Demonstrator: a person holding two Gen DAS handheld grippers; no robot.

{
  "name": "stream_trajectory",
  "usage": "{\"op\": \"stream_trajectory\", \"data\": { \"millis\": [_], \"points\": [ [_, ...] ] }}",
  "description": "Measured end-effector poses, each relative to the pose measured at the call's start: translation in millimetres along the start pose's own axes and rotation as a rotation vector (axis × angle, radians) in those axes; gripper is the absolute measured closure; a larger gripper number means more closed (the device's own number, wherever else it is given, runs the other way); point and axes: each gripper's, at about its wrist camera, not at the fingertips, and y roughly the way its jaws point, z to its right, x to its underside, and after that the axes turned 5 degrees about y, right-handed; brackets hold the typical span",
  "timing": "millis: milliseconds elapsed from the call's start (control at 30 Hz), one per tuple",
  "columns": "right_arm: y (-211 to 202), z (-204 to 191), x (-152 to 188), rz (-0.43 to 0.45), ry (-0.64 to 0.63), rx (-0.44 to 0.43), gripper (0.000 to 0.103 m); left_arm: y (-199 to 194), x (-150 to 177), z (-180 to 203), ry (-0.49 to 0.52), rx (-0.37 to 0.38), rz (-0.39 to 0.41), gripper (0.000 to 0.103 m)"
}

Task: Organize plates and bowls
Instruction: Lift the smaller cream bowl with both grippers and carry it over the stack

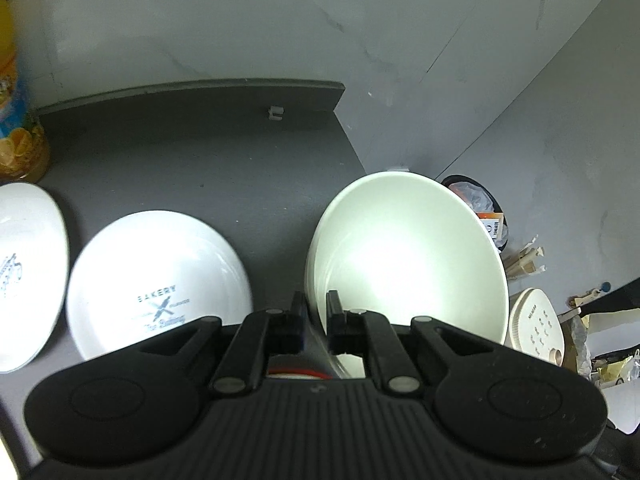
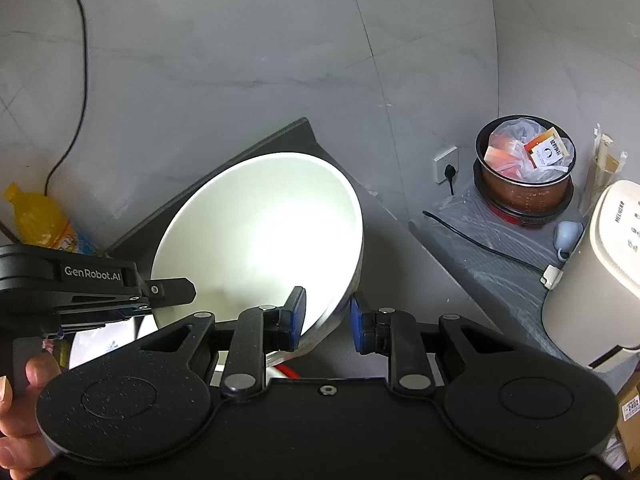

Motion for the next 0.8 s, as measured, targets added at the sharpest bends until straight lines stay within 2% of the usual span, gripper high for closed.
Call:
{"op": "stream_trajectory", "data": {
  "millis": [433,800],
  "points": [
    [-38.2,-9.2,37.4,0.016,-0.006,0.003,0.079,-47.3,31.7,-13.1,0.026,0.012,0.027,0.095],
    [-52.4,-14.0,71.2,-0.015,-0.027,0.008,0.079,-59.2,69.9,-31.2,0.018,0.005,-0.004,0.095]
  ]
}}
